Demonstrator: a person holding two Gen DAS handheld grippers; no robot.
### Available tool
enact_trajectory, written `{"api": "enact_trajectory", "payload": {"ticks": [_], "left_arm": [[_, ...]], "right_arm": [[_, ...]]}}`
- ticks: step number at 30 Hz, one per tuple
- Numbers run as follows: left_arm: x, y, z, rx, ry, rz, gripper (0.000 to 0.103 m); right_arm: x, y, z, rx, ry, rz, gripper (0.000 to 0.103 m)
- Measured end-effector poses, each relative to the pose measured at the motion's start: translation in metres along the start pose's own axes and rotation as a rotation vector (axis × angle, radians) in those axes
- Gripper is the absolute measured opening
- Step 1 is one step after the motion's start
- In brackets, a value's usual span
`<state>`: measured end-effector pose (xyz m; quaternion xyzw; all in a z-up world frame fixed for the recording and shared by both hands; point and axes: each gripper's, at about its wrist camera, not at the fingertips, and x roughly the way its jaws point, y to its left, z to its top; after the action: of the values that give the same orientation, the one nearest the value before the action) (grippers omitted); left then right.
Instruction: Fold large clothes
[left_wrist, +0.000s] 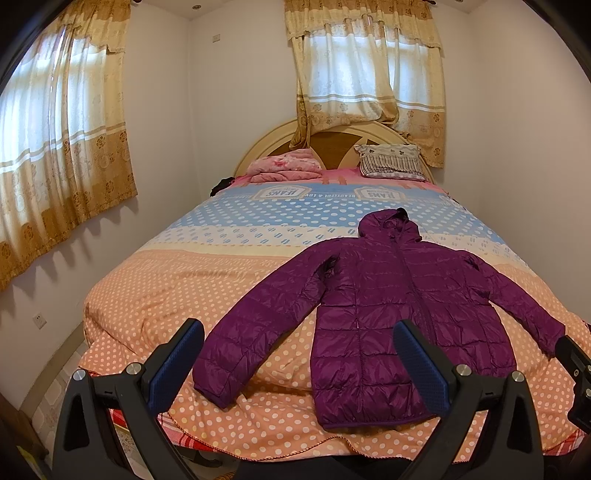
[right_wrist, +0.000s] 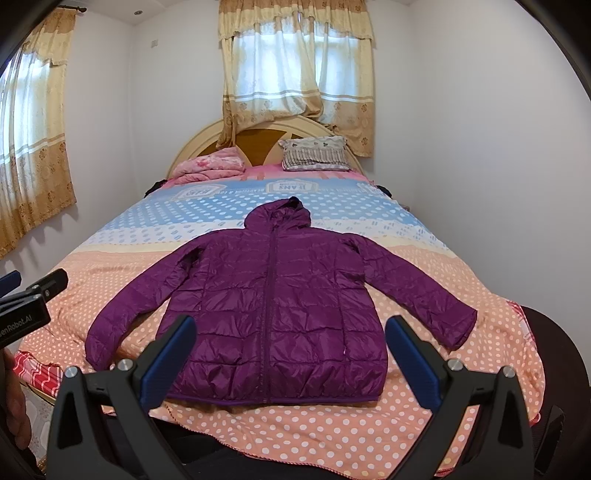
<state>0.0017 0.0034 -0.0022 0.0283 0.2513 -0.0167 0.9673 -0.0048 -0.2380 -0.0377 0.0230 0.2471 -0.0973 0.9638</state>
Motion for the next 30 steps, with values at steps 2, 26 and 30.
{"api": "enact_trajectory", "payload": {"ticks": [2, 26, 30], "left_arm": [[0.0003, 0.0007, 0.0006, -0.003, -0.001, 0.003, 0.102], [0.0017, 0.0030, 0.0040, -0.009, 0.000, -0.003, 0.102], [0.0027, 0.0038, 0.0042, -0.012, 0.001, -0.004, 0.102]], "right_arm": [[0.0005, -0.0007, -0.0001, 0.002, -0.002, 0.000, 0.103], [0.0029, -0.0046, -0.0011, 0.015, -0.004, -0.004, 0.103], [0.0038, -0.0041, -0.0008, 0.021, 0.003, -0.002, 0.103]]}}
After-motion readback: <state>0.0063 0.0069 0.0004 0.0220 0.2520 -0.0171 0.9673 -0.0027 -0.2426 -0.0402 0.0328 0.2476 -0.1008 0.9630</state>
